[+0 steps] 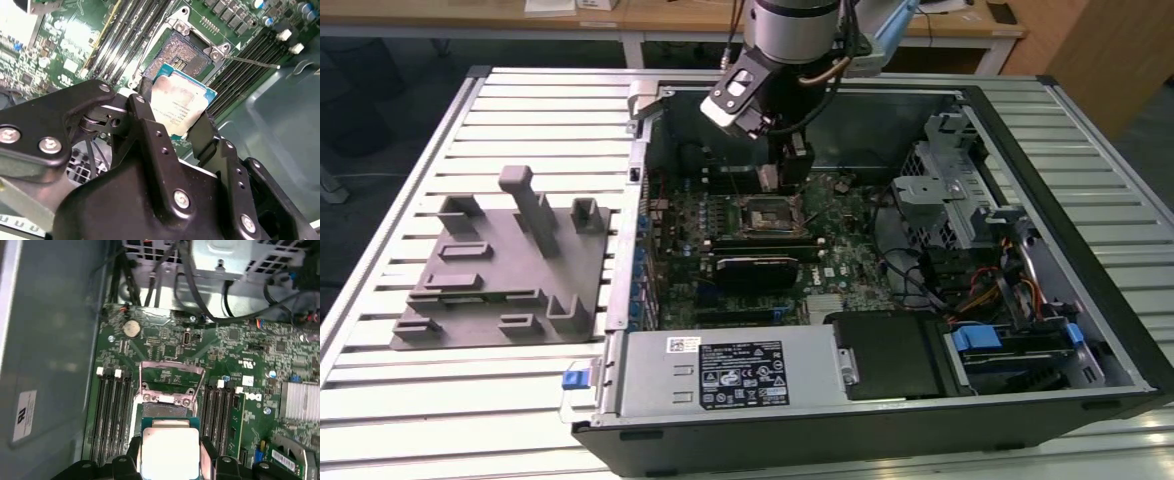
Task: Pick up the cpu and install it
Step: 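Place the cpu into insertion slot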
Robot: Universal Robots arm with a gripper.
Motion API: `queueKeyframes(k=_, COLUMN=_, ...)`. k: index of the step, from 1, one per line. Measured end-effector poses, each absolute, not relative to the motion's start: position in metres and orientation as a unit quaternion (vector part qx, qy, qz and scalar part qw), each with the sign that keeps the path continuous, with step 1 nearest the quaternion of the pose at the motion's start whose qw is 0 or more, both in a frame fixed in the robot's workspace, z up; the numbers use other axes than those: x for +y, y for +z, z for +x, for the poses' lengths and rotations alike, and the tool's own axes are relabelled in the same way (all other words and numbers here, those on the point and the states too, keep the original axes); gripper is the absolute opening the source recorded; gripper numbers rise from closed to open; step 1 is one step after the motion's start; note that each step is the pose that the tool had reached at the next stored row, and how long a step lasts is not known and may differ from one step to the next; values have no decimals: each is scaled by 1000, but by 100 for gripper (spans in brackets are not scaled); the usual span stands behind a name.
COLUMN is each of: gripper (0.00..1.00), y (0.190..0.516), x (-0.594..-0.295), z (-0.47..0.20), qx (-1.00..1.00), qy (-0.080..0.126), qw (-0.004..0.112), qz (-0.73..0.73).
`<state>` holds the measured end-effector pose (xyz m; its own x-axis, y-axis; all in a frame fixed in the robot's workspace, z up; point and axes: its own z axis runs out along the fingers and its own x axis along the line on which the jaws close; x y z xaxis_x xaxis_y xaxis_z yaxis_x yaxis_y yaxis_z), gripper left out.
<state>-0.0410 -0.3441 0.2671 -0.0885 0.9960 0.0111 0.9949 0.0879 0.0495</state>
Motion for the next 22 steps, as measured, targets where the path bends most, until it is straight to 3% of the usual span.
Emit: queueKeyframes(k=22, gripper=54, y=242, x=-344, z=-41, qx=714, qy=17, qw=18, qz=700)
